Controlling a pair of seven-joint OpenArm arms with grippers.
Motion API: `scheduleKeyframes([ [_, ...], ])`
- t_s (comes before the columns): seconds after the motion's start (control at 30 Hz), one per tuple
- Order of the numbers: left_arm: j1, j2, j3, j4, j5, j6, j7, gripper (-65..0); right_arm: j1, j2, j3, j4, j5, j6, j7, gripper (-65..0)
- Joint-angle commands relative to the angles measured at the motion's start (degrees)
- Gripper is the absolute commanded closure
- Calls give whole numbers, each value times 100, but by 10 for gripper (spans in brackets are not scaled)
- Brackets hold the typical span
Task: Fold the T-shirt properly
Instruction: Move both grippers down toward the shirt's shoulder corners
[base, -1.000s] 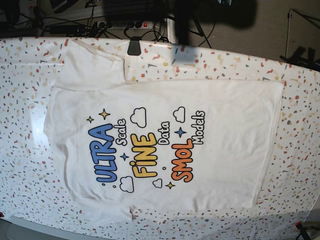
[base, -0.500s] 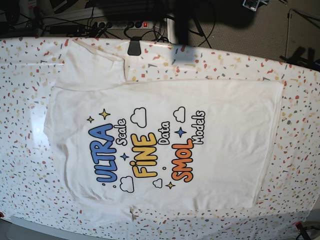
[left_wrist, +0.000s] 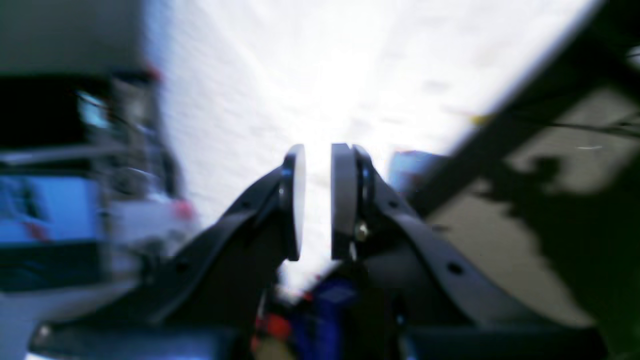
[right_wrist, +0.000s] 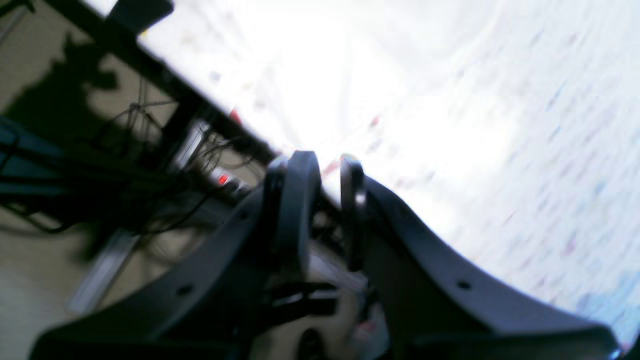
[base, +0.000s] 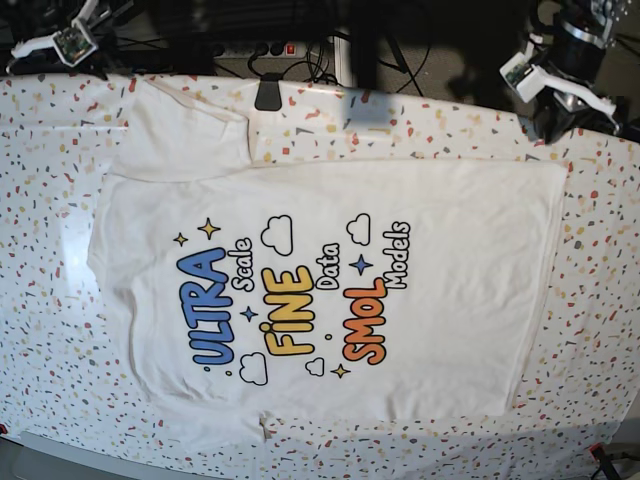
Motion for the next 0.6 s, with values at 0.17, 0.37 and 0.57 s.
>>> scheduleKeyframes([
  [0.17, -640, -597, -22, -87, -531, -914, -162, -232, 372, 223, 48, 120, 35, -28, -358, -121],
  [0.37, -1364, -802, -20, -850, -660, -1054, -570, -232, 461, 227, 48, 120, 35, -52, -393, -121],
  [0.57, -2004, -804, -7, -1641, -658, -1244, -568, -232, 691, 227, 48, 120, 59, -68, -398, -121],
])
